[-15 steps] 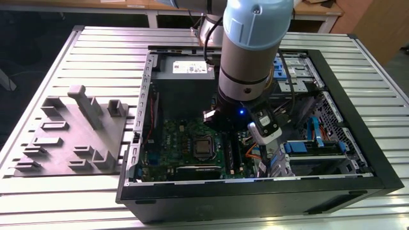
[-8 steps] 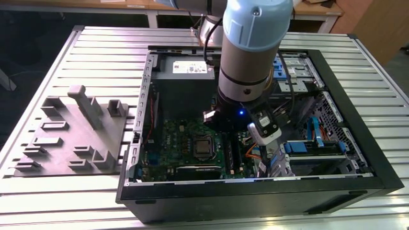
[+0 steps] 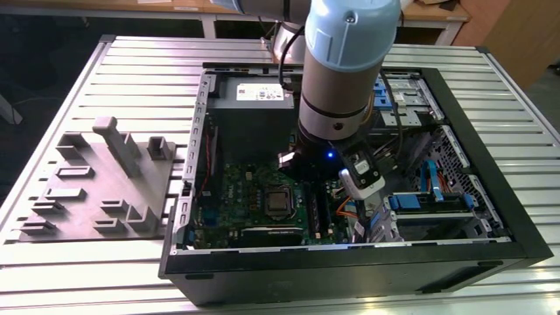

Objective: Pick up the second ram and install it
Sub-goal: 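Insert the second ram into the second slot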

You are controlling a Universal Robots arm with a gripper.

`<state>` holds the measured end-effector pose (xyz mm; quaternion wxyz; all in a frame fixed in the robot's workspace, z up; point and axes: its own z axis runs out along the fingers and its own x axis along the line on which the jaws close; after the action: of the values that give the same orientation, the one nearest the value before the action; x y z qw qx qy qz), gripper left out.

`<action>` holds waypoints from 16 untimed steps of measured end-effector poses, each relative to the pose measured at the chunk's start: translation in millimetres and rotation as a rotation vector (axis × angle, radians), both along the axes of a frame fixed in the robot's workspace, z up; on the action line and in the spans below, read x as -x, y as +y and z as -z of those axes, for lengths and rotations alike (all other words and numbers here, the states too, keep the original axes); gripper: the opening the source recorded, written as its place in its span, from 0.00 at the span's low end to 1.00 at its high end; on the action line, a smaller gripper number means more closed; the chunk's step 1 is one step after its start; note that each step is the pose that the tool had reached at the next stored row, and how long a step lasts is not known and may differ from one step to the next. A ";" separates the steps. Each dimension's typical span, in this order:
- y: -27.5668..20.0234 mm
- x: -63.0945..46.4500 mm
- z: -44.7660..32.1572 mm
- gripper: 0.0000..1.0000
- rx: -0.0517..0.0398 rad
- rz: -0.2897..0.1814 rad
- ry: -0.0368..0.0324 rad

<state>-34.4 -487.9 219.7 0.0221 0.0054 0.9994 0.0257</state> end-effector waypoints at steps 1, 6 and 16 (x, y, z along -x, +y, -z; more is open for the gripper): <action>0.1 0.0 0.7 0.11 -0.0004 0.000 -0.0001; 0.0 0.0 3.0 0.11 0.0003 0.000 0.0001; 0.0 0.0 4.8 0.11 0.0001 0.000 0.0001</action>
<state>-34.4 -487.9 214.9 0.0221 0.0054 0.9994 0.0257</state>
